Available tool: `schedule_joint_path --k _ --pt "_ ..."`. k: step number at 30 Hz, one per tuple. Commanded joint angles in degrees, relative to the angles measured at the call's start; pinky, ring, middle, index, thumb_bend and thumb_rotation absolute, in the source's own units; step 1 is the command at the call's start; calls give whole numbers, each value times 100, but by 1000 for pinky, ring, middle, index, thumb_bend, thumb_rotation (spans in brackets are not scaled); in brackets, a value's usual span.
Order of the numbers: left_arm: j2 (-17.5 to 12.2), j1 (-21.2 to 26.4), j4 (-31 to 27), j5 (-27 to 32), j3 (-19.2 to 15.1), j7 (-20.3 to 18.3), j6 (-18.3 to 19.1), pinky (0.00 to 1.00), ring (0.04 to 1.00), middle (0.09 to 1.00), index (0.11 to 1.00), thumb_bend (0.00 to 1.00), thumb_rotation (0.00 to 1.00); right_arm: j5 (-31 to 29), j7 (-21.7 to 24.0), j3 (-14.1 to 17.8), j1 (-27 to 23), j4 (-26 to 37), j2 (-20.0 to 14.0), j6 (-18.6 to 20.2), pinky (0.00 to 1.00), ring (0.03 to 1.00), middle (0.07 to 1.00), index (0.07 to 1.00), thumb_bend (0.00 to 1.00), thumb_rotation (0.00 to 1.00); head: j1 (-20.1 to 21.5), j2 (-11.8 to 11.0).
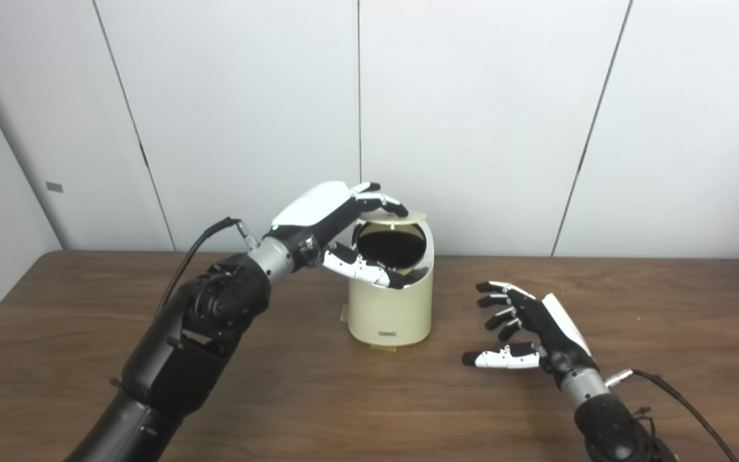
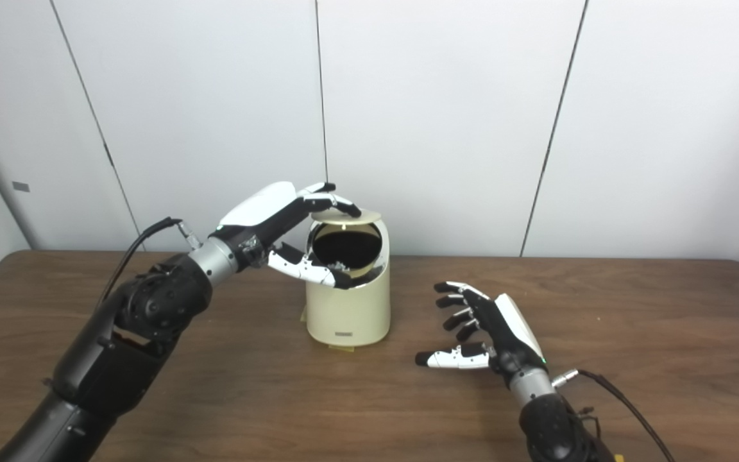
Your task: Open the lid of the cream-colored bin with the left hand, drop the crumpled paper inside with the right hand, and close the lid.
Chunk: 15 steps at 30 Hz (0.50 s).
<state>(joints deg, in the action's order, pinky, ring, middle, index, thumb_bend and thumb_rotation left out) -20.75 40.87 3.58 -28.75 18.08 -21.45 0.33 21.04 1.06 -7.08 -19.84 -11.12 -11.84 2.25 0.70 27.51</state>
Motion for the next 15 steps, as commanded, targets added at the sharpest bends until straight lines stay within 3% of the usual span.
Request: schedule_joint_path --k 1,7,15 --pt "-216 252 -264 -188 5 -30 -179 998 1000 850 826 1000 471 18 -88 37 -183 171 -9 -62 487 602 738 796 891 211 10 15" --pt "-452 124 -565 -740 149 -61 -386 956 987 836 819 1000 457 31 -73 48 -165 226 11 4 489 604 739 795 887 194 28 45" --pt "-613 -38 -851 -1194 187 -223 -464 1000 984 828 812 1000 431 49 -56 27 -138 310 0 71 506 614 736 797 887 212 41 101"
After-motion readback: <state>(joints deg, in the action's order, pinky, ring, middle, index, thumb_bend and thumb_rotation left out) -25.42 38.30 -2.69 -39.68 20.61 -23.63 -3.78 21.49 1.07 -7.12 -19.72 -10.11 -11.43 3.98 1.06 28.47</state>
